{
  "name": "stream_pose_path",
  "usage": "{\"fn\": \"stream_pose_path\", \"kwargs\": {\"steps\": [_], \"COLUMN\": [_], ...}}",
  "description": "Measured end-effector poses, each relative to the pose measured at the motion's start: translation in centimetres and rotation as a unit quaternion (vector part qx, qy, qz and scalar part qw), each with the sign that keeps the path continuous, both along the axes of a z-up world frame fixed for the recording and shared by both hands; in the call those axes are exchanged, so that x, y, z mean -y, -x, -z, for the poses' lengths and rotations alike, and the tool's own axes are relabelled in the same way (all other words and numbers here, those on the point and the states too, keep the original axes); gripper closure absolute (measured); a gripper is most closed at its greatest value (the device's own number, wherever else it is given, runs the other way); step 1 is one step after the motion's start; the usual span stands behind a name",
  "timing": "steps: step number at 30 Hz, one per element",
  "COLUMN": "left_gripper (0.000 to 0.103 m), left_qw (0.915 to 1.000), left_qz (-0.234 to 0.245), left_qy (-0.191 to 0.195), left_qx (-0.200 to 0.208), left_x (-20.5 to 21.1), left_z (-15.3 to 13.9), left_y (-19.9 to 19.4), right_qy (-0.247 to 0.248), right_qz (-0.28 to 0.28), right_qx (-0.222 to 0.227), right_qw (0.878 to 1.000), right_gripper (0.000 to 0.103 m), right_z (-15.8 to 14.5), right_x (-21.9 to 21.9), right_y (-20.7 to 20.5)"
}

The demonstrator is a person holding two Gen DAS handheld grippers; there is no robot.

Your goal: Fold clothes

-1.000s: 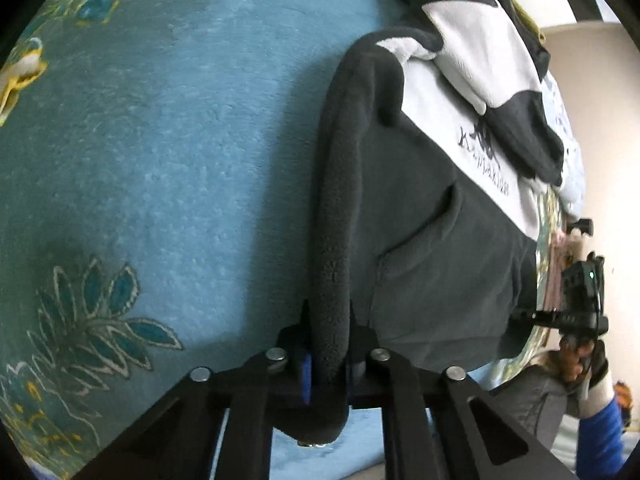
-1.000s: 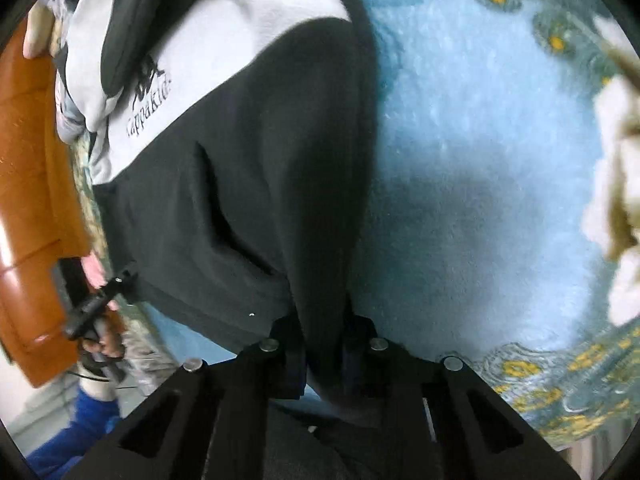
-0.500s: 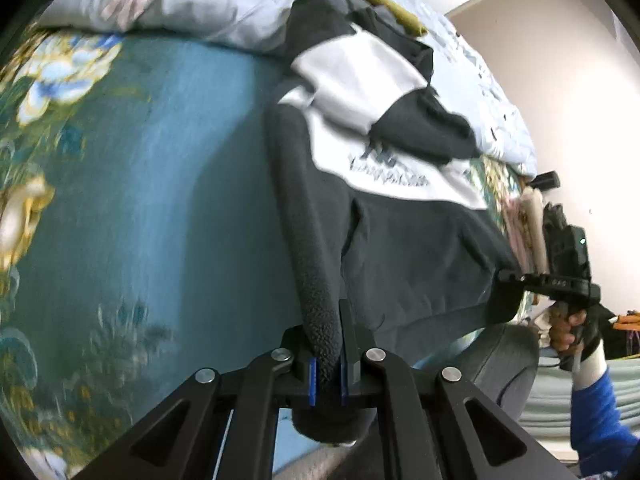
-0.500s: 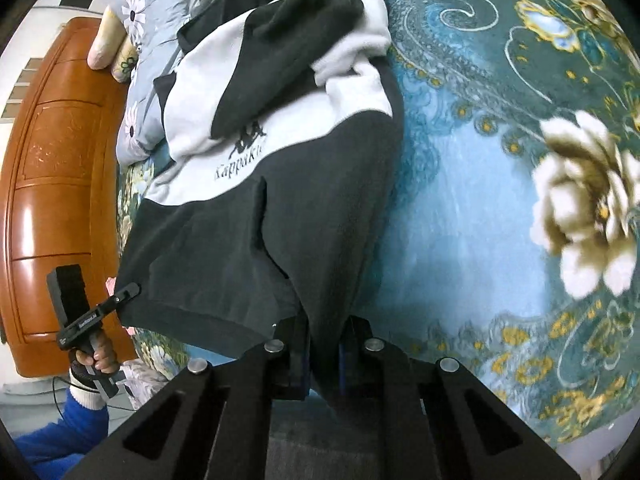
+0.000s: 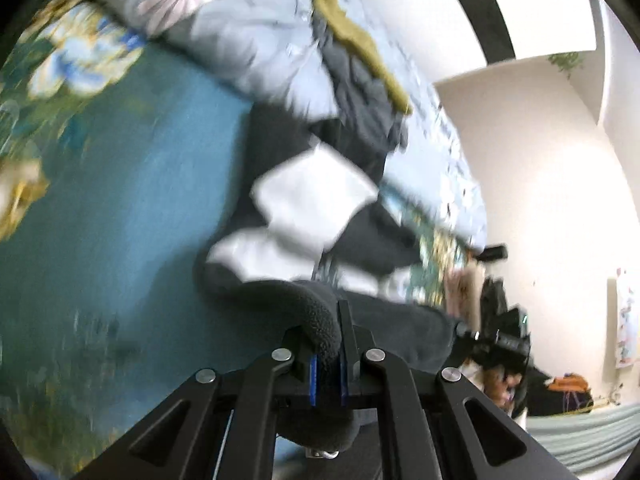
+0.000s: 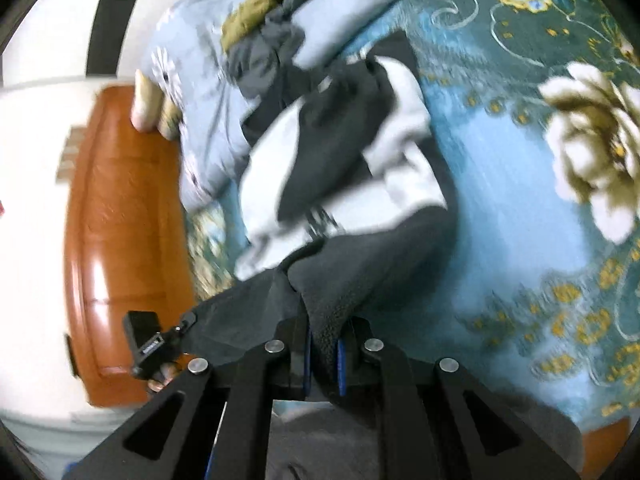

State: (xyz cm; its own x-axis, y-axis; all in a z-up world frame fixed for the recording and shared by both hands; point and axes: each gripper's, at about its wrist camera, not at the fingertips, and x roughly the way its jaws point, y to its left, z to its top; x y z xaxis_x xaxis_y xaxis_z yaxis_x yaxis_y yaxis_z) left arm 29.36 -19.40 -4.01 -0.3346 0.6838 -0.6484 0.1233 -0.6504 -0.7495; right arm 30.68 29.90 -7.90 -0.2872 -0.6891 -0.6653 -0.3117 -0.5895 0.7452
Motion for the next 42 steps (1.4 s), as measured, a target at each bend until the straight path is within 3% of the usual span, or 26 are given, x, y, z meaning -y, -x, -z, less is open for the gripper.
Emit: {"fn": "stream_pose_path", "kwargs": {"steps": [6,10,13,15,17,19,21,26,30,33,35,36,37,38,39,40,42], "left_gripper": [0.095,0.095,0.093,0.091,0.08,0.062,0.056,0.049,0.043,0.043,0.044,0.045,0.045,0.046,0.058,0.077,0.077], "left_qw": [0.9978,0.996,0.9929,0.9909,0.9907,0.9907,0.9912,0.9952,0.9942,0.9918,0.9914,0.9913,0.991,0.9906,0.9909,0.9918,0.9935], "left_qz": [-0.057,-0.068,-0.08,-0.084,-0.075,-0.06,-0.041,0.018,0.045,0.067,0.077,0.082,0.087,0.091,0.096,0.098,0.092], "left_qy": [-0.011,0.008,-0.001,-0.011,-0.037,-0.06,-0.069,-0.019,-0.013,0.001,-0.013,-0.023,-0.034,-0.044,-0.046,-0.041,-0.044], "left_qx": [0.031,0.057,0.088,0.105,0.107,0.106,0.105,0.094,0.097,0.109,0.105,0.1,0.096,0.092,0.082,0.07,0.051], "left_x": [0.1,-0.9,-1.0,-1.0,-0.8,-0.4,-0.3,-0.7,-1.5,-2.4,-2.6,-2.6,-2.7,-2.7,-2.8,-2.9,-2.9], "left_z": [4.3,7.4,9.3,10.2,10.5,10.2,9.9,8.8,9.2,9.8,9.5,9.2,8.8,8.5,8.1,7.5,6.5], "left_y": [9.1,13.1,14.1,14.5,14.3,13.5,12.8,11.2,10.4,9.9,9.5,9.2,9.0,8.7,8.6,8.7,9.1], "right_qy": [0.058,0.072,0.039,0.044,0.053,0.051,0.042,0.028,0.019,0.013,0.021,0.032,0.049,0.06,0.06,0.063,0.073], "right_qz": [0.089,0.122,0.109,0.101,0.094,0.088,0.079,0.054,0.039,0.03,0.017,0.006,-0.008,-0.022,-0.036,-0.045,-0.047], "right_qx": [0.033,0.068,0.075,0.071,0.067,0.06,0.053,0.047,0.05,0.048,0.039,0.036,0.038,0.041,0.039,0.028,0.001], "right_qw": [0.994,0.988,0.99,0.991,0.992,0.993,0.995,0.997,0.998,0.998,0.999,0.999,0.998,0.997,0.997,0.997,0.996], "right_gripper": [0.093,0.092,0.09,0.086,0.078,0.073,0.072,0.068,0.063,0.062,0.062,0.066,0.082,0.085,0.088,0.091,0.092], "right_z": [3.6,6.7,7.4,7.5,7.5,7.4,7.2,7.4,7.8,7.9,7.7,7.6,7.5,7.3,6.8,6.0,4.5], "right_x": [-1.9,-2.2,-1.9,-2.1,-2.5,-3.1,-3.4,-3.4,-3.3,-3.0,-2.5,-2.1,-1.5,-1.1,-0.5,-0.3,-0.4], "right_y": [5.7,9.1,11.0,11.3,11.4,10.9,10.3,7.9,6.1,5.6,5.3,5.2,5.2,5.3,5.5,5.7,6.3]}}
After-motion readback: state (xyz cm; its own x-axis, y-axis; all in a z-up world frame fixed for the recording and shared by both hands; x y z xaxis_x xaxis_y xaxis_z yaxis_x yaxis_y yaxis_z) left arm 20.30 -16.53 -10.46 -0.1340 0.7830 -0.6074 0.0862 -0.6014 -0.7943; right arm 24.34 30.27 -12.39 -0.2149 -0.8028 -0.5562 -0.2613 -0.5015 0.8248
